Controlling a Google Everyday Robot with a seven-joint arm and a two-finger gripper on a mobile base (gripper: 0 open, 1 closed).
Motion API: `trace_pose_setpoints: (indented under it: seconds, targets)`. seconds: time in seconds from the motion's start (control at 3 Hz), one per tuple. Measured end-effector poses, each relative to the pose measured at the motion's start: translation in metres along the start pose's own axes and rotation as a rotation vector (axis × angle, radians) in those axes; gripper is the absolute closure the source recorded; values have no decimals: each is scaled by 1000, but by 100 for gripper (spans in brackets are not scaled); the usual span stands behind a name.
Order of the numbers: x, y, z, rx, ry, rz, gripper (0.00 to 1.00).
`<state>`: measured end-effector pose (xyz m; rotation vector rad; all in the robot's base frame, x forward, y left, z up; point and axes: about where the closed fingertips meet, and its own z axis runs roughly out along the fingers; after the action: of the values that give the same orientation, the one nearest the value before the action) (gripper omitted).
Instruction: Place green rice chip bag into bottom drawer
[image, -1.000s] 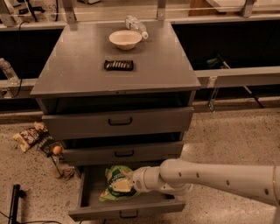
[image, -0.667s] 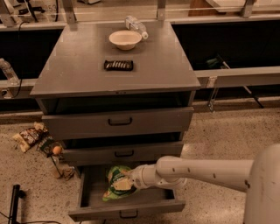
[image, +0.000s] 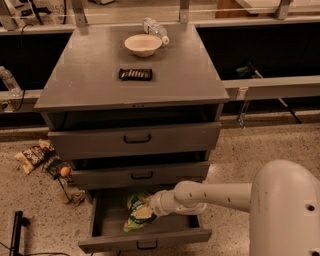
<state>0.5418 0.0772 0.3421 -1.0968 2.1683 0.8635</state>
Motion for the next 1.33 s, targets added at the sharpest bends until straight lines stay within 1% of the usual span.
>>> trace_pose_setpoints:
  seconds: [0.33, 0.67, 1.0, 1.33]
  targets:
    - [16, -27, 19, 26, 5, 8, 86]
    - [20, -48, 35, 47, 6, 17, 62]
    - [22, -59, 43, 44, 1, 23, 31]
    - [22, -62, 44, 32, -9, 26, 8]
